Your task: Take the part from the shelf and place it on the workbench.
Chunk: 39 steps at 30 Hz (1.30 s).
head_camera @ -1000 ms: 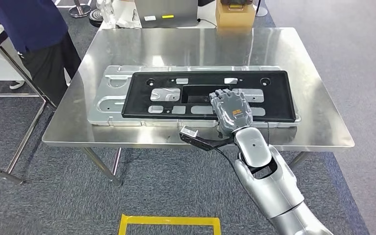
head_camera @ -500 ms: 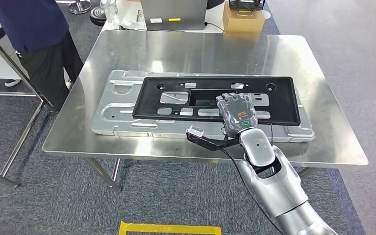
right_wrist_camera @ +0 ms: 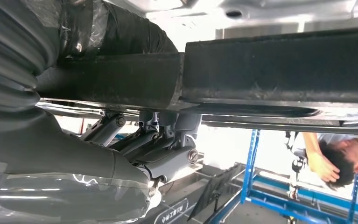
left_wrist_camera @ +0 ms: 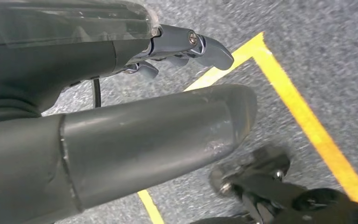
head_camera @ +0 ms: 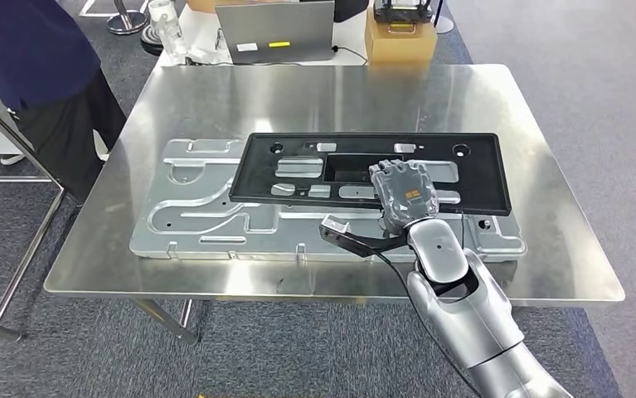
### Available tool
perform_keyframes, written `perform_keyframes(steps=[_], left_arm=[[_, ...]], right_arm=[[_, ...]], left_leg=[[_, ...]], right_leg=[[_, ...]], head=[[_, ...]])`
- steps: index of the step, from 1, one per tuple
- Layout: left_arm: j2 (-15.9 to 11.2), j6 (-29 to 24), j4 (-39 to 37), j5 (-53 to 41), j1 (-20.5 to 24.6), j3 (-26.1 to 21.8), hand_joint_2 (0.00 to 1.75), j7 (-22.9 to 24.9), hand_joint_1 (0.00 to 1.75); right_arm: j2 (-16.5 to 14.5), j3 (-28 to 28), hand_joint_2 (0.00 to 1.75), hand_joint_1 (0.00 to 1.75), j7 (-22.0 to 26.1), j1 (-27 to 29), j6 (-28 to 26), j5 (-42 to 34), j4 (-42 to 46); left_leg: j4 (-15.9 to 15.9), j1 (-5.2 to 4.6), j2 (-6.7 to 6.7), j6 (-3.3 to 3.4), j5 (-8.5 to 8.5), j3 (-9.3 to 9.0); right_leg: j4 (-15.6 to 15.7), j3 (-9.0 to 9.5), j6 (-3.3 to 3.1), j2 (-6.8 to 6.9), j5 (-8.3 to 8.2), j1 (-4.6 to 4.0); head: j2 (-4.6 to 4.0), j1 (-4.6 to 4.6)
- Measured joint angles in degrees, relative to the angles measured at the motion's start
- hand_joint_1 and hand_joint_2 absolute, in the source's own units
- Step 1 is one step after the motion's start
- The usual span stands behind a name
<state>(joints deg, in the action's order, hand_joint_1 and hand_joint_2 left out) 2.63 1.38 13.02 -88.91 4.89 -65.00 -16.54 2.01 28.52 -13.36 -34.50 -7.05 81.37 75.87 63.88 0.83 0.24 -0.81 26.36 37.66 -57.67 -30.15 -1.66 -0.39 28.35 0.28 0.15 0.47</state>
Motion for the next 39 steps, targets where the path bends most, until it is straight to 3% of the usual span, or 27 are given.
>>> perform_keyframes(steps=[2,6,8,10,11,12,13,15,17,19,22,26,27,28,30,31,33,35,37,39], left_arm=[[0.0,0.0,0.0,0.0,0.0,0.0,0.0,0.0,0.0],[0.0,0.0,0.0,0.1,-0.1,0.0,0.0,0.0,0.0],[0.0,0.0,0.0,0.2,0.0,0.0,0.0,0.0,0.0],[-0.1,0.0,0.0,0.3,0.1,0.0,0.0,0.0,0.0],[-0.1,0.0,0.0,0.3,0.1,0.0,0.0,0.0,0.0],[-0.1,0.0,0.0,0.4,0.0,0.0,0.0,0.0,0.0],[-0.2,0.0,0.0,0.5,0.0,0.0,0.0,0.1,0.0],[-0.2,-0.1,0.0,0.6,-0.2,0.0,0.0,0.1,0.0],[-0.1,-0.3,-0.1,0.7,-0.2,0.0,0.0,0.1,0.0],[-0.1,-0.5,-0.1,0.7,-0.1,0.0,0.0,0.0,0.0],[-0.3,-0.6,-0.2,0.8,0.0,0.0,0.0,0.0,0.0],[-0.4,-0.5,-0.2,1.2,0.1,0.0,0.0,0.0,0.0],[-0.4,-0.5,-0.2,1.3,0.0,0.0,0.0,0.0,0.0],[-0.5,-0.5,-0.2,1.3,-0.1,0.0,0.0,0.0,0.0],[-0.5,-0.4,-0.2,1.4,-0.2,0.0,0.0,0.0,0.0],[-0.6,-0.4,-0.2,1.4,-0.1,0.0,0.0,0.0,0.0],[-0.6,-0.4,-0.2,1.4,-0.1,0.0,0.0,-0.1,0.0],[-0.7,-0.4,-0.2,1.4,-0.3,0.0,0.0,-0.1,0.0],[-0.7,-0.3,-0.2,1.4,-0.4,0.0,0.87,0.0,0.0],[-0.7,-0.2,-0.2,1.4,-0.3,0.0,1.75,0.0,0.0]], right_arm=[[0.0,0.0,1.75,1.75,0.0,-0.2,0.1,-0.1,-0.1],[0.0,-0.1,1.75,1.75,0.0,-0.1,1.2,-1.3,-0.4],[0.0,-0.2,1.75,1.75,0.1,0.0,1.5,-1.9,-0.9],[0.0,-0.5,1.75,1.75,0.1,0.3,1.5,-2.5,-1.5],[0.1,-0.6,1.75,1.75,0.1,0.7,1.5,-2.8,-1.9],[0.1,-0.8,1.75,1.75,0.1,1.0,1.5,-3.0,-2.3],[0.2,-0.9,1.75,1.75,0.1,1.4,1.5,-3.3,-2.6],[0.4,-1.3,1.75,1.75,0.1,1.7,1.5,-3.9,-3.3],[0.6,-1.7,1.75,1.75,0.2,1.7,1.5,-4.5,-4.0],[0.7,-1.9,1.75,1.75,0.3,2.0,1.6,-4.8,-4.5],[0.8,-2.1,1.75,1.75,0.4,2.1,1.7,-5.0,-5.0],[0.7,-2.3,1.75,1.75,0.6,2.5,1.6,-5.6,-5.9],[0.7,-2.3,1.75,1.75,0.7,2.7,1.6,-5.8,-6.2],[0.7,-2.3,1.75,1.75,0.8,3.0,1.6,-5.9,-6.5],[0.7,-2.3,1.75,1.75,0.9,3.2,1.6,-6.0,-6.9],[0.7,-2.3,1.75,1.75,1.0,3.3,1.6,-6.1,-7.1],[0.6,-2.3,1.75,1.75,1.3,3.6,1.5,-6.2,-7.6],[0.3,-2.3,1.75,1.75,1.6,4.3,1.1,-6.2,-8.3],[-0.1,-2.3,0.87,0.87,1.7,5.0,0.4,-6.2,-9.1],[-0.4,-2.3,0.0,0.0,1.9,5.3,-0.3,-6.2,-10.3]], left_leg=[[-4.8,-0.26,-0.09,0.57,-2.36,-1.37],[-5.7,-0.32,-0.03,2.33,-1.77,-2.76],[-6.0,-0.22,0.0,2.94,-1.4,-3.53],[-6.0,-0.26,0.04,3.31,-0.74,-4.04],[-6.0,-0.28,0.1,3.36,-0.33,-4.44],[-6.0,-0.31,0.17,3.37,0.13,-5.0],[-6.0,-0.35,0.24,3.33,0.63,-5.68],[-5.9,-0.46,0.32,3.14,1.68,-7.21],[-6.0,-0.56,0.39,2.61,2.53,-7.97],[-6.0,-0.61,0.4,1.94,2.85,-8.22],[-3.9,-0.55,0.25,1.13,3.59,-7.61],[8.8,-0.1,0.13,-0.1,8.47,-0.34],[9.9,-0.02,0.12,-0.3,8.39,0.9],[8.9,0.05,0.1,-0.42,7.07,1.16],[1.9,0.21,0.09,-0.52,2.01,-0.8],[-1.7,0.18,0.07,-0.44,0.41,-1.91],[-5.2,-0.05,0.09,0.29,-0.6,-3.02],[-5.6,-0.14,0.11,1.31,-0.67,-3.19],[-6.0,0.09,0.09,2.0,-1.14,-3.41],[-6.2,0.23,0.02,2.48,-1.27,-3.57]], right_leg=[[-0.1,0.82,0.66,-0.01,1.03,-0.1],[-1.8,1.05,1.93,0.06,1.96,-0.1],[-6.4,-1.49,2.39,0.11,3.55,0.07],[-13.6,-6.47,2.68,0.12,6.16,0.12],[-16.1,-8.72,2.75,0.12,6.76,0.13],[-16.9,-10.14,2.71,0.12,6.28,0.11],[-15.5,-10.56,2.57,0.12,4.56,0.09],[-8.5,-9.4,1.84,0.13,-1.39,-0.18],[-3.0,-8.23,1.05,0.17,-5.05,-0.65],[-1.6,-7.83,0.58,0.14,-5.11,-0.91],[-0.3,-6.35,-0.07,0.08,-4.99,-0.34],[0.2,-5.13,-0.63,0.11,-4.34,-0.09],[0.1,-4.95,-0.61,0.09,-4.11,-0.07],[0.0,-4.74,-0.54,0.06,-3.87,-0.03],[-0.3,-4.33,-0.23,0.0,-3.3,0.04],[-0.6,-4.26,-0.02,-0.03,-3.07,0.01],[-0.9,-4.5,0.55,-0.1,-2.78,-0.15],[-1.0,-4.66,1.14,-0.12,-2.63,-0.32],[-2.2,-5.02,1.7,-0.03,-1.56,-0.23],[-7.5,-7.37,2.16,0.06,1.53,-0.03]], head=[[0.0,0.01],[0.0,0.02],[0.0,0.03],[0.0,0.03],[0.0,0.03],[0.0,0.03],[0.0,0.03],[0.0,0.03],[0.0,-0.01],[0.0,0.0],[0.0,0.03],[0.0,0.02],[0.0,0.02],[0.0,0.02],[0.0,0.03],[0.0,0.03],[0.0,0.03],[0.0,0.03],[0.0,0.04],[0.0,0.05]])
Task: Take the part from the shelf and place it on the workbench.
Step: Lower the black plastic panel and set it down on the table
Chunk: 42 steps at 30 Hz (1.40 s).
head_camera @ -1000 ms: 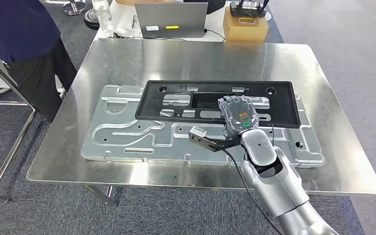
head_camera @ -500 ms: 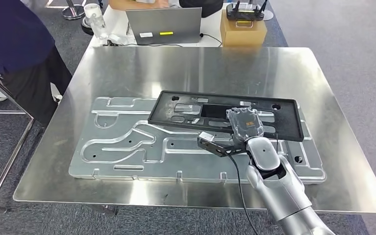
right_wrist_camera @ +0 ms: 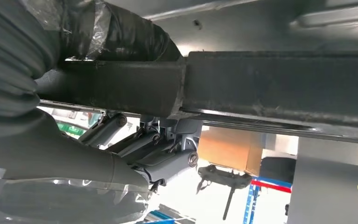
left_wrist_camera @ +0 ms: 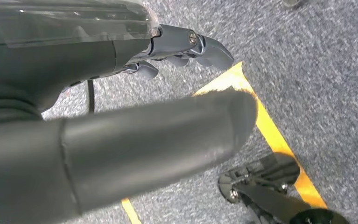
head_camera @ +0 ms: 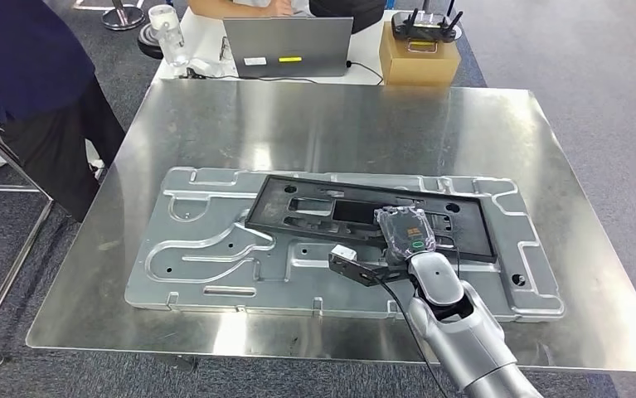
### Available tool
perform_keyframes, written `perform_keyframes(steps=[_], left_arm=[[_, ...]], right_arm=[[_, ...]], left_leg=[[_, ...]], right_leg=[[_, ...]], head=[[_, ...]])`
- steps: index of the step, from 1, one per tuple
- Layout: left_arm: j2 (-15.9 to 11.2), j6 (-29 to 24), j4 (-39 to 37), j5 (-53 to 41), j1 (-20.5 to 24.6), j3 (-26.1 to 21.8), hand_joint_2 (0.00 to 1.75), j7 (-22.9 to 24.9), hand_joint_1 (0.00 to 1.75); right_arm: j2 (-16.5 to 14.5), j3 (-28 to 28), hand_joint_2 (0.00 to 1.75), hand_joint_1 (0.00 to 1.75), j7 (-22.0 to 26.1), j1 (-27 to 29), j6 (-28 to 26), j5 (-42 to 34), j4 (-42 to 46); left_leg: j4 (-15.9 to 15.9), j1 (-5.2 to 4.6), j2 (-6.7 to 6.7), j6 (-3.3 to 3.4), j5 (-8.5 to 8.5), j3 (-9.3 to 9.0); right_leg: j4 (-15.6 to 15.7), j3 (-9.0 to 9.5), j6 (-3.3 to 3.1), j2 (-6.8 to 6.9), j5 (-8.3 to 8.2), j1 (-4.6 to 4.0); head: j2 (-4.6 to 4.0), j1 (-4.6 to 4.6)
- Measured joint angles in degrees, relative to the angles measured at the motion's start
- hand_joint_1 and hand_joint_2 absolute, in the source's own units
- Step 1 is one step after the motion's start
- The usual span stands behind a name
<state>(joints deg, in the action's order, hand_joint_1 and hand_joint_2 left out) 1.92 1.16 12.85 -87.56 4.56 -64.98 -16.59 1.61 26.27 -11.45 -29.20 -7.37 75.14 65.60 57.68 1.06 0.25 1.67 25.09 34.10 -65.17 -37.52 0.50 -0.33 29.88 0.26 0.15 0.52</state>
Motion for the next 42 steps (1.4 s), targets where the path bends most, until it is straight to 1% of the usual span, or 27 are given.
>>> perform_keyframes(steps=[2,3,4,5,6,8,9,11,13,15,17,18,19,20,22,24,27,29,30,32,33,34,35,37,38,40,42], left_arm=[[0.0,0.1,0.0,0.0,0.0,0.0,1.75,0.0,0.0],[0.0,0.2,0.0,0.0,-0.1,0.0,1.31,0.1,0.0],[-0.1,0.2,0.0,0.0,-0.2,0.0,0.87,0.2,0.0],[-0.1,0.2,0.0,0.0,-0.2,0.0,0.44,0.3,0.0],[-0.1,0.2,0.0,0.0,-0.3,0.0,0.0,0.4,0.0],[-0.1,0.1,0.0,0.1,-0.3,0.0,0.0,0.5,0.0],[-0.2,0.1,0.0,0.3,-0.3,0.0,0.0,0.4,0.0],[-0.2,0.1,0.0,0.4,-0.3,0.0,0.0,0.4,0.0],[-0.2,0.2,0.0,0.4,-0.4,0.0,0.0,0.4,0.0],[-0.3,0.2,0.0,0.5,-0.5,0.0,0.0,0.4,0.0],[-0.4,0.3,0.0,0.5,-0.7,0.0,0.0,0.4,0.0],[-0.5,0.3,0.0,0.6,-0.8,0.0,0.0,0.4,0.0],[-0.6,0.3,0.0,0.6,-0.9,0.0,0.0,0.4,0.0],[-0.6,0.4,0.0,0.6,-0.9,0.0,0.0,0.4,0.0],[-0.7,0.4,0.0,0.6,-1.0,0.0,0.0,0.4,0.0],[-0.7,0.4,0.0,0.6,-0.9,0.0,0.0,0.4,0.0],[-0.9,0.4,0.0,0.6,-1.0,0.0,0.0,0.4,0.0],[-0.9,0.4,0.0,0.6,-1.0,0.0,0.0,0.4,0.0],[-0.9,0.4,0.0,0.6,-1.0,0.0,0.0,0.4,0.0],[-0.9,0.4,0.0,0.6,-1.0,0.0,0.0,0.4,0.0],[-0.9,0.4,0.0,0.6,-1.0,0.0,0.0,0.4,0.0],[-0.9,0.4,0.0,0.6,-1.0,0.0,0.0,0.4,0.0],[-0.9,0.4,0.0,0.6,-1.0,0.0,0.0,0.4,0.0],[-0.9,0.5,0.0,0.6,-1.0,0.0,0.0,0.4,0.0],[-0.9,0.5,0.0,0.6,-1.0,0.0,0.0,0.4,0.0],[-0.9,0.5,0.0,0.6,-1.0,0.0,0.0,0.4,0.0],[-0.9,0.5,0.0,0.6,-1.0,0.0,0.0,0.4,0.0]], right_arm=[[-0.4,0.0,0.0,0.0,0.3,0.6,-0.6,0.0,-1.4],[-0.6,0.0,0.0,0.0,0.5,0.8,-1.0,0.0,-2.0],[-0.8,0.0,0.0,0.0,0.6,0.9,-1.4,-0.1,-2.6],[-1.0,0.0,0.0,0.0,0.7,0.8,-1.7,-0.2,-3.1],[-1.3,0.0,0.0,0.0,0.7,0.6,-2.1,-0.3,-3.6],[-1.8,0.0,0.0,0.0,0.8,0.4,-2.7,-0.6,-4.7],[-2.0,0.0,0.0,0.0,1.0,0.4,-3.0,-0.7,-5.1],[-2.5,0.0,0.0,0.0,1.2,0.4,-3.3,-0.9,-5.8],[-2.9,0.0,0.0,0.0,1.3,0.4,-3.4,-1.0,-6.3],[-3.2,0.0,0.0,0.0,1.3,0.5,-3.4,-1.0,-6.7],[-3.3,0.0,0.0,0.0,1.4,0.8,-3.4,-1.0,-7.1],[-3.4,0.0,0.0,0.0,1.4,1.1,-3.3,-1.0,-7.3],[-3.4,0.0,0.0,0.0,1.4,1.3,-3.3,-1.0,-7.5],[-3.4,0.0,0.0,0.0,1.4,1.4,-3.3,-1.0,-7.6],[-3.5,0.0,0.0,0.0,1.5,1.5,-3.4,-0.9,-7.8],[-3.5,0.0,0.0,0.0,1.4,1.5,-3.4,-0.9,-8.0],[-3.5,0.0,0.0,0.0,1.4,1.5,-3.5,-0.9,-8.1],[-3.5,0.0,0.0,0.0,1.4,1.5,-3.6,-0.9,-8.2],[-3.5,0.0,0.0,0.0,1.4,1.5,-3.6,-0.9,-8.3],[-3.5,0.0,0.0,0.0,1.4,1.8,-3.5,-0.9,-8.4],[-3.5,0.0,0.0,0.0,1.4,2.0,-3.5,-0.9,-8.5],[-3.5,0.0,0.0,0.0,1.5,2.1,-3.5,-0.9,-8.6],[-3.5,0.0,0.0,0.0,1.5,2.2,-3.4,-0.9,-8.7],[-3.5,0.0,0.0,0.0,1.5,2.1,-3.5,-0.9,-8.7],[-3.5,0.0,0.0,0.0,1.5,2.1,-3.5,-0.9,-8.7],[-3.5,0.0,0.0,0.0,1.6,2.0,-3.6,-0.9,-8.7],[-3.6,0.0,0.0,0.0,1.7,2.0,-3.6,-0.9,-8.7]], left_leg=[[0.0,-0.01,-0.05,0.18,0.09,-0.03],[0.0,-0.01,-0.06,0.19,0.16,-0.11],[0.0,-0.01,-0.06,0.17,0.25,-0.27],[0.0,0.0,-0.07,0.08,0.38,-0.53],[0.0,0.0,-0.08,-0.06,0.52,-0.84],[0.1,-0.16,-0.08,-0.52,0.87,-1.3],[0.1,-0.25,-0.08,-0.81,1.0,-1.42],[0.0,-0.28,-0.08,-1.52,1.09,-1.65],[0.6,-0.1,-0.09,-2.16,1.75,-1.6],[4.9,0.03,-0.08,-2.6,4.65,0.2],[12.6,0.05,-0.08,-2.92,8.43,3.67],[15.3,0.05,-0.08,-3.02,9.3,4.94],[16.0,0.04,-0.08,-3.03,9.0,5.24],[14.3,0.04,-0.08,-2.95,7.59,4.38],[6.5,0.0,-0.09,-2.55,3.88,0.51],[1.0,-0.25,-0.05,-1.96,2.14,-2.08],[0.0,-0.38,-0.08,-1.08,1.8,-2.41],[-0.6,-0.09,-0.23,-0.31,1.26,-2.58],[-0.8,0.06,-0.32,0.01,1.05,-2.56],[-0.8,0.03,-0.41,0.27,0.95,-2.33],[-0.8,0.02,-0.43,0.28,0.95,-2.25],[-0.7,0.03,-0.43,0.27,0.95,-2.22],[-0.7,0.03,-0.4,0.23,0.98,-2.25],[-0.6,0.04,-0.32,0.01,1.12,-2.45],[-0.4,-0.07,-0.27,-0.23,1.25,-2.5],[-0.3,-0.28,-0.2,-0.85,1.4,-2.47],[-0.4,-0.31,-0.14,-1.57,1.43,-2.51]], right_leg=[[-7.6,-3.73,0.33,0.03,3.19,0.17],[-9.7,-4.86,0.42,0.04,3.54,0.26],[-9.7,-4.88,0.45,0.04,2.77,0.35],[-7.2,-3.62,0.37,0.05,1.0,0.43],[-3.1,-1.47,0.19,0.07,-1.14,0.48],[4.2,2.4,-0.2,0.1,-3.6,0.32],[5.9,3.29,-0.36,0.1,-3.86,0.17],[6.5,3.56,-0.74,0.06,-3.77,-0.02],[6.9,3.87,-1.47,0.16,-4.06,0.17],[7.3,4.03,-2.14,0.33,-4.32,0.35],[7.3,3.86,-2.37,0.37,-4.33,0.22],[7.2,3.79,-2.38,0.36,-4.33,0.15],[7.2,3.74,-2.38,0.34,-4.31,0.11],[7.0,3.74,-2.35,0.3,-4.28,0.08],[6.7,3.74,-2.17,0.21,-4.12,0.02],[6.5,3.62,-1.71,0.08,-4.01,-0.14],[6.6,3.58,-0.81,-0.04,-4.14,-0.19],[5.0,2.95,-0.15,-0.01,-2.85,-0.14],[2.6,1.87,0.14,0.02,-1.26,-0.06],[-4.9,-1.59,0.63,0.04,2.59,0.16],[-8.1,-3.09,0.82,0.05,3.68,0.29],[-9.5,-3.77,0.96,0.07,3.7,0.42],[-8.6,-3.28,1.02,0.1,2.58,0.54],[-1.2,0.49,0.82,0.21,-1.32,0.69],[2.6,2.42,0.59,0.26,-2.7,0.6],[6.4,4.2,0.02,0.28,-3.48,0.34],[6.7,4.28,-0.67,0.28,-3.49,0.22]], head=[[0.0,0.0],[0.0,0.0],[0.0,0.0],[0.0,0.0],[0.0,0.0],[0.0,-0.01],[0.0,-0.01],[0.0,-0.02],[0.0,-0.02],[0.0,-0.02],[0.0,-0.02],[0.0,-0.02],[0.0,-0.02],[0.0,-0.02],[0.0,-0.02],[0.0,-0.01],[0.0,-0.02],[0.0,-0.01],[0.0,-0.01],[0.0,0.0],[0.0,0.0],[0.0,0.01],[0.0,0.01],[0.0,0.01],[0.0,0.0],[0.0,-0.02],[0.0,-0.03]])
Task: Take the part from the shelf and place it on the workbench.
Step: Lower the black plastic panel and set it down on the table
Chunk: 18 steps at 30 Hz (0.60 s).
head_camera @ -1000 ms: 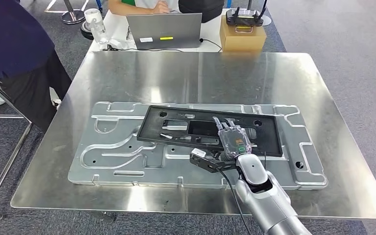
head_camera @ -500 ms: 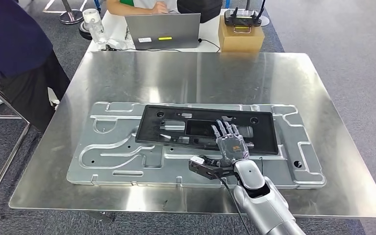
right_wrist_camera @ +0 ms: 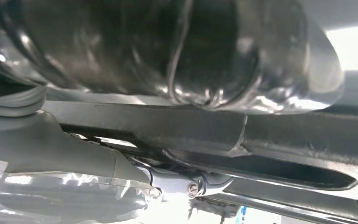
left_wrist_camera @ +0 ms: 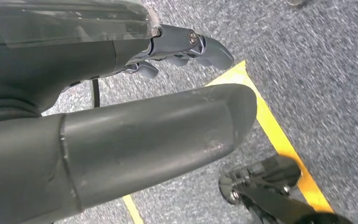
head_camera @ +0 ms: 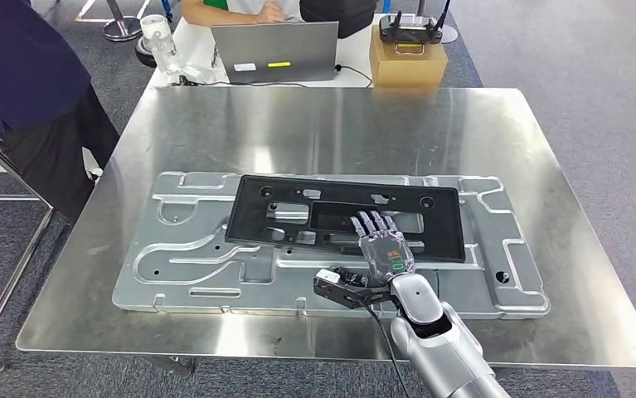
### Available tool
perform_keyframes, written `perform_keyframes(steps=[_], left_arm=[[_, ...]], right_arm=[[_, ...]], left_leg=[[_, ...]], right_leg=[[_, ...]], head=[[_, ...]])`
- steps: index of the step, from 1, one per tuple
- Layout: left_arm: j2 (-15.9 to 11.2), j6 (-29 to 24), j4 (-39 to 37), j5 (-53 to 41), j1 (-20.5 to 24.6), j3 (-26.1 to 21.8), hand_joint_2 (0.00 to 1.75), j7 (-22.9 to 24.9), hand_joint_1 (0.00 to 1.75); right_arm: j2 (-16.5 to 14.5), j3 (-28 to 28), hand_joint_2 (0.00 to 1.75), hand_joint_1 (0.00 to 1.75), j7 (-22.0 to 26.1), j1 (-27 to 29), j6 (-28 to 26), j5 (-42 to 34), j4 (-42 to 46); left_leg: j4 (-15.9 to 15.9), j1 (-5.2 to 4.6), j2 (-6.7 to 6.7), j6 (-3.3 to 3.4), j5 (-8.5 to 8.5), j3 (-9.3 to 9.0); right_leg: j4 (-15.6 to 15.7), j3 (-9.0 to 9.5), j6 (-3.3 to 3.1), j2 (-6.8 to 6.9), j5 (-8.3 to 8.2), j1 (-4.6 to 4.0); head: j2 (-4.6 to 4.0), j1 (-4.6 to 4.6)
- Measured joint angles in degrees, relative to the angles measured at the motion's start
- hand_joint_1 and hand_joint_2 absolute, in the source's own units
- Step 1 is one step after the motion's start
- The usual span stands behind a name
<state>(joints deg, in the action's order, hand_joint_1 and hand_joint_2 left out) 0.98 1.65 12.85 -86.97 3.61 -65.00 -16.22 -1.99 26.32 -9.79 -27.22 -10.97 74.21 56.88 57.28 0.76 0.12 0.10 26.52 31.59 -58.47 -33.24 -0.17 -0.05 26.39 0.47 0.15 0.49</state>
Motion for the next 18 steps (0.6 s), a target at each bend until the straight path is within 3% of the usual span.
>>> perform_keyframes(steps=[2,3,5,6,7,8,9,10,12,16,18], left_arm=[[0.0,0.0,0.0,0.0,0.0,0.0,0.0,0.0,0.0],[0.0,0.0,0.0,0.0,0.0,0.0,0.0,0.0,0.0],[0.0,0.0,0.0,0.0,-0.1,0.0,0.0,0.0,0.0],[-0.1,0.0,0.0,0.0,-0.1,0.0,0.0,0.0,0.0],[-0.1,0.0,0.0,0.0,-0.2,0.0,0.0,0.0,0.0],[-0.1,0.0,0.0,0.0,-0.2,0.0,0.0,0.0,0.0],[-0.1,0.0,0.0,0.0,-0.2,0.0,0.0,0.0,0.0],[-0.1,0.0,0.0,0.0,-0.2,0.0,0.0,0.0,0.0],[-0.1,0.0,0.0,0.0,-0.2,0.0,0.0,0.0,0.0],[-0.1,0.0,0.0,0.0,-0.2,0.0,0.0,0.0,0.0],[-0.1,0.0,0.0,0.0,-0.1,0.0,0.0,0.0,0.0]], right_arm=[[-0.2,0.0,0.0,0.0,0.0,-0.2,0.0,0.0,0.0],[-0.2,0.0,0.0,0.0,0.0,-0.2,0.0,0.0,0.0],[-0.3,0.0,0.0,0.0,0.0,-0.2,0.0,0.0,0.0],[-0.3,0.0,0.0,0.0,0.0,-0.2,0.0,0.0,-0.1],[-0.3,0.0,0.0,0.0,0.0,-0.1,0.0,0.0,-0.1],[-0.3,0.0,0.0,0.0,0.0,-0.1,0.0,0.0,-0.2],[-0.3,0.0,0.0,0.0,0.0,-0.1,0.0,0.0,-0.2],[-0.3,0.0,0.0,0.0,0.0,-0.1,0.0,0.0,-0.2],[-0.3,0.0,0.0,0.0,-0.1,-0.2,0.0,0.0,-0.2],[-0.3,0.0,0.0,0.0,-0.2,-0.2,0.0,0.0,-0.2],[-0.2,0.0,0.0,0.0,-0.3,-0.2,0.0,0.0,-0.2]], left_leg=[[1.2,0.2,0.03,-0.54,1.08,0.41],[3.4,0.28,0.04,-0.73,2.51,1.35],[10.9,0.39,0.03,-1.07,6.37,4.77],[14.4,0.41,0.02,-1.23,7.7,6.43],[16.3,0.43,0.01,-1.36,8.01,7.36],[15.9,0.49,0.0,-1.41,7.08,7.18],[13.2,0.57,-0.03,-1.42,5.19,5.89],[9.0,0.66,-0.05,-1.38,3.07,3.94],[2.4,0.53,-0.02,-1.07,0.75,0.84],[0.6,0.36,0.05,0.35,0.33,0.18],[0.2,0.56,-0.06,1.22,-0.09,0.18]], right_leg=[[0.6,0.26,-0.92,0.15,-0.31,0.2],[0.9,0.35,-1.31,0.24,-0.49,0.35],[0.9,0.22,-1.69,0.35,-0.59,0.27],[0.9,0.15,-1.69,0.35,-0.59,0.23],[0.8,0.12,-1.68,0.35,-0.58,0.21],[0.8,0.12,-1.64,0.33,-0.55,0.22],[0.6,0.15,-1.54,0.29,-0.48,0.24],[0.4,0.15,-1.36,0.25,-0.36,0.27],[-0.1,-0.02,-0.75,0.1,-0.08,0.09],[-0.2,-0.17,0.6,-0.13,-0.1,-0.04],[-2.6,-1.18,1.13,-0.13,1.68,0.08]], head=[[0.0,0.0],[0.0,-0.01],[0.0,-0.01],[0.0,-0.01],[0.0,-0.01],[0.0,-0.01],[0.0,-0.01],[0.0,-0.01],[0.0,-0.01],[0.0,0.01],[0.0,0.01]])
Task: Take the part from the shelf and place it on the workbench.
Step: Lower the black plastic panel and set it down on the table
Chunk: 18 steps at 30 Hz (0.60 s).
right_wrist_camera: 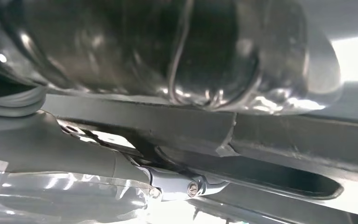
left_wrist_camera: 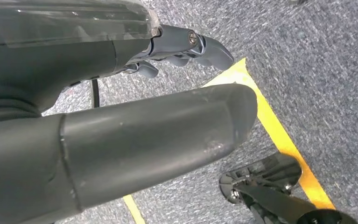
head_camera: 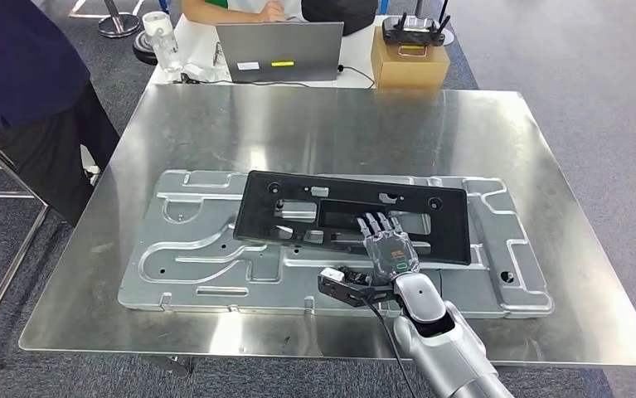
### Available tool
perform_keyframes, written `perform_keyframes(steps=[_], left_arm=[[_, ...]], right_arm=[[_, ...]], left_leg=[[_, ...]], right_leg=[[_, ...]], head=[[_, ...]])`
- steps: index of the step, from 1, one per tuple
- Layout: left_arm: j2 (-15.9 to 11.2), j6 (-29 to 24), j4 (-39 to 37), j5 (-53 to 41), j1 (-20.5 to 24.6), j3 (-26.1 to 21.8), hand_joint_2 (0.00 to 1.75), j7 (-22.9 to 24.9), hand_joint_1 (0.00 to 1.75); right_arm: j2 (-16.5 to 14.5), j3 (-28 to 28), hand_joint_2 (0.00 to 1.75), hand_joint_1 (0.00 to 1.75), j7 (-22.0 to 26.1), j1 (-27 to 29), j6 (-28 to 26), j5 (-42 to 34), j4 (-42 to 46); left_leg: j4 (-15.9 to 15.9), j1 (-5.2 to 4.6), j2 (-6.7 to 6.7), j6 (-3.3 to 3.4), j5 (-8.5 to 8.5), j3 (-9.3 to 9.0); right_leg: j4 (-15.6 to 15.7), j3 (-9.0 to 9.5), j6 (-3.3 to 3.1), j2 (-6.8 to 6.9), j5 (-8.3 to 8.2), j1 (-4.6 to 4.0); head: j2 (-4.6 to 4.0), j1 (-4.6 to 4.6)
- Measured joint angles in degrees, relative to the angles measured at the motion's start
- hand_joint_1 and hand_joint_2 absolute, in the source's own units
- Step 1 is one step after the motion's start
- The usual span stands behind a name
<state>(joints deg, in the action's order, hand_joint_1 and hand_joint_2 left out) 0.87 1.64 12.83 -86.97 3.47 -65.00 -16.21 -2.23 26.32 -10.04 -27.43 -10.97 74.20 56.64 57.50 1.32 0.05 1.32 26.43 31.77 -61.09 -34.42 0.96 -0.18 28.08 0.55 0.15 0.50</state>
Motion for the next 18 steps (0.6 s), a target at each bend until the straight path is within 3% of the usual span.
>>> perform_keyframes(steps=[3,4,5,6,8,10,12,14,16,18], left_arm=[[0.0,0.6,0.0,0.3,0.0,0.0,0.0,-0.3,0.0],[0.0,1.1,0.0,0.6,0.0,0.0,0.0,-0.5,0.0],[0.0,1.6,0.0,0.9,0.0,0.0,0.0,-0.6,0.0],[0.0,1.9,0.0,1.0,0.1,0.0,0.0,-0.7,0.0],[0.1,2.3,0.0,1.2,0.5,0.0,0.0,-0.7,0.0],[0.2,2.5,0.0,1.2,0.9,0.0,0.0,-0.7,0.0],[0.3,2.6,-0.1,1.2,1.0,0.0,0.0,-0.7,0.0],[0.4,2.6,-0.1,1.2,1.0,0.0,0.0,-0.7,0.0],[0.5,2.6,-0.1,1.3,1.0,0.0,0.0,-0.7,0.0],[0.6,2.6,-0.2,1.3,1.1,0.0,0.0,-0.7,0.0]], right_arm=[[0.2,0.3,0.0,0.0,0.1,-0.1,-2.3,2.1,0.4],[0.4,0.8,0.0,0.0,0.0,-0.6,-2.9,3.4,1.4],[0.8,1.5,0.0,0.0,0.0,-1.5,-2.3,4.5,3.2],[1.1,2.2,0.0,0.0,-0.1,-2.8,-0.5,5.1,5.5],[1.5,3.1,0.0,0.0,-0.4,-5.4,3.8,5.2,9.7],[1.7,3.7,0.0,0.0,-0.6,-6.8,5.4,5.4,12.3],[2.0,4.3,0.0,0.0,-0.8,-7.1,5.4,5.7,13.9],[2.2,4.7,0.0,0.0,-0.8,-7.2,5.1,5.9,14.7],[2.3,5.0,0.0,0.0,-0.9,-7.4,4.8,6.1,15.2],[2.3,5.3,0.0,0.0,-0.9,-7.4,4.6,6.2,15.3]], left_leg=[[0.1,-0.12,-0.21,0.63,-0.43,0.44],[0.3,-0.17,-0.27,0.7,-0.52,0.7],[0.5,-0.21,-0.33,0.7,-0.53,0.98],[0.8,-0.24,-0.4,0.68,-0.52,1.24],[1.1,-0.28,-0.44,0.56,-0.5,1.53],[1.3,-0.43,-0.15,0.08,-0.67,1.79],[1.2,-0.53,0.12,-0.68,-1.08,2.08],[1.4,-0.48,0.18,-1.4,-0.68,2.43],[4.9,-0.38,0.17,-1.97,2.51,3.86],[12.3,-0.29,0.14,-2.41,7.23,6.5]], right_leg=[[-10.9,-5.1,0.45,0.02,5.82,0.14],[-13.6,-6.41,0.51,0.02,6.7,0.17],[-14.2,-6.74,0.49,0.03,6.4,0.18],[-12.6,-5.95,0.4,0.04,5.03,0.19],[-5.1,-2.03,-0.07,0.0,1.2,0.14],[0.6,0.75,-0.62,-0.11,-0.78,-0.13],[1.7,0.94,-1.06,-0.13,-1.12,-0.45],[2.1,0.64,-1.76,0.05,-1.83,-0.19],[2.7,0.07,-2.58,0.25,-2.8,0.14],[2.6,-0.94,-2.93,0.31,-3.55,0.07]], head=[[0.0,0.0],[0.0,0.0],[0.0,0.0],[0.0,0.0],[0.0,0.0],[0.0,-0.01],[0.0,-0.01],[0.0,-0.01],[0.0,-0.02],[0.0,-0.02]])
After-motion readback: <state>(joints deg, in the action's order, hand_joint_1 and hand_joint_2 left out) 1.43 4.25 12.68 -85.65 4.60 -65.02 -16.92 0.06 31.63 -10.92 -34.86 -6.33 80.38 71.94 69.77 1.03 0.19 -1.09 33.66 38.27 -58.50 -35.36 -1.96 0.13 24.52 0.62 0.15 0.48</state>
